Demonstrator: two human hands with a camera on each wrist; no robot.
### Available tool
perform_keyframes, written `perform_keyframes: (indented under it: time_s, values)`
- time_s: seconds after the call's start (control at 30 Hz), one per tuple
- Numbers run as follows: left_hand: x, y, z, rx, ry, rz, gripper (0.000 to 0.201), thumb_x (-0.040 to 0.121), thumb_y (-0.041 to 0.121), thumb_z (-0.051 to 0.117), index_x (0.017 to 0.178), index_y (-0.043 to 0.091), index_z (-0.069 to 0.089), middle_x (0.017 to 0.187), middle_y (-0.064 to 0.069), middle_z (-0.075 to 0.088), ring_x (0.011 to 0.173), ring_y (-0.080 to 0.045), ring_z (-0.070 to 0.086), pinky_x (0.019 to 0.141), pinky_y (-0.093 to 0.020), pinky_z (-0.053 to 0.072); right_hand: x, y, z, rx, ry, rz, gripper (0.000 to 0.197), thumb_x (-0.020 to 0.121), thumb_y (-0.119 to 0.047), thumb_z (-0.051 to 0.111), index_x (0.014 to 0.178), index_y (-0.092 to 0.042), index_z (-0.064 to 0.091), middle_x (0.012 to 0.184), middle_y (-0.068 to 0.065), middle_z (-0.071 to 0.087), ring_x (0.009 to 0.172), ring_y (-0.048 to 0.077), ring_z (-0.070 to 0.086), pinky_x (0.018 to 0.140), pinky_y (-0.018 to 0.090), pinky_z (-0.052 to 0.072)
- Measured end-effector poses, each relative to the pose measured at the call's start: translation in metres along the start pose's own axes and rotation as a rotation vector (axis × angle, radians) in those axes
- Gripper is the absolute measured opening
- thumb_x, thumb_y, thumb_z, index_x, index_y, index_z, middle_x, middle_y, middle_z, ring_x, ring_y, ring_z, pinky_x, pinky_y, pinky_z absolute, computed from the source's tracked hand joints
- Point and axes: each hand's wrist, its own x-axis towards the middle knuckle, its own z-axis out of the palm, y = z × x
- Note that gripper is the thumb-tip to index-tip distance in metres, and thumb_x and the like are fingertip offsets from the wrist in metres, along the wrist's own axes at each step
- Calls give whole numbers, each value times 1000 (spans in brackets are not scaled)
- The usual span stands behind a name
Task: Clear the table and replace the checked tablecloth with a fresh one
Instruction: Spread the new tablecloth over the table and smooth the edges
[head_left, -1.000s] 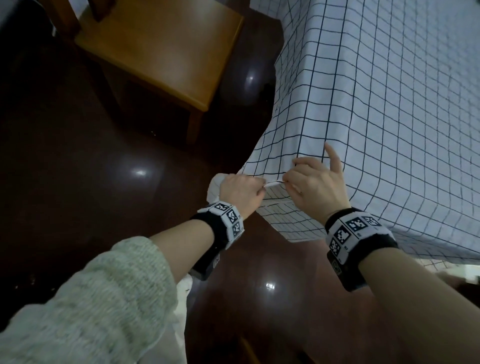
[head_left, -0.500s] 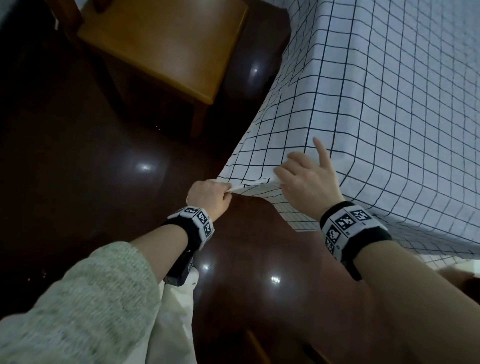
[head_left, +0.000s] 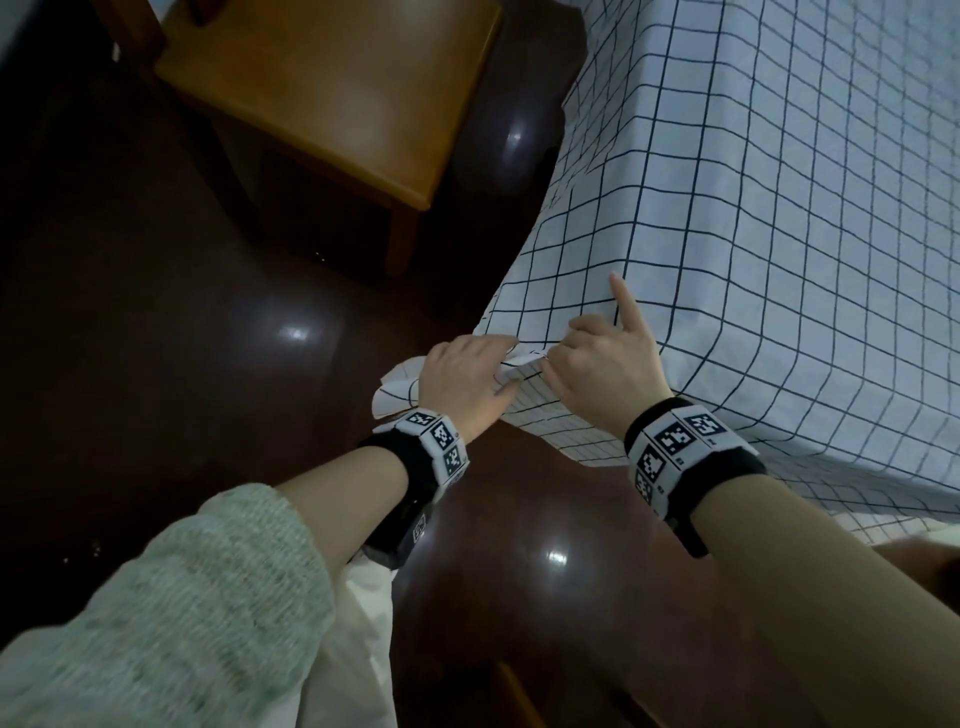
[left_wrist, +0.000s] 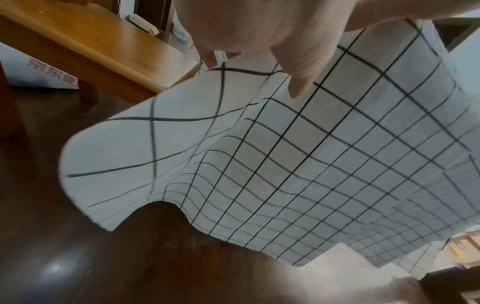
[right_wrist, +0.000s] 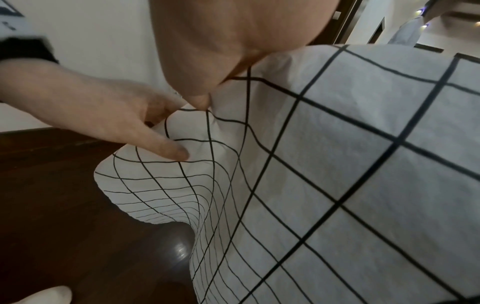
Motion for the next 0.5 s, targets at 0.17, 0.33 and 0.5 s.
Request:
perform_keyframes:
  time_s: [0.17, 0.33, 0.5]
  values:
    - [15, 9, 9, -38, 98, 89, 30, 84, 42, 60, 109, 28, 70, 100, 10, 71, 99, -15, 63, 86, -33, 41, 7, 2, 3, 26, 62, -61, 37, 90, -23, 51, 58, -15, 67, 52, -1, 56, 65, 21, 61, 114, 59, 16]
    - [29, -3, 12, 39, -20, 55, 18, 89, 34, 58, 99, 33, 73, 84, 10, 70, 91, -14, 60, 87, -30, 34, 8, 8, 13, 71, 61, -105, 37, 92, -26, 48, 62, -16, 68, 55, -2, 60, 68, 20, 62, 116, 58, 16]
    - [28, -31, 8, 184, -172, 42, 25, 92, 36, 53, 112, 37, 68, 85, 6, 68, 90, -16, 59, 90, -30, 33, 7, 11, 19, 16, 23, -108, 31, 91, -20, 50, 65, -16, 67, 56, -3, 60, 69, 20, 63, 117, 56, 11]
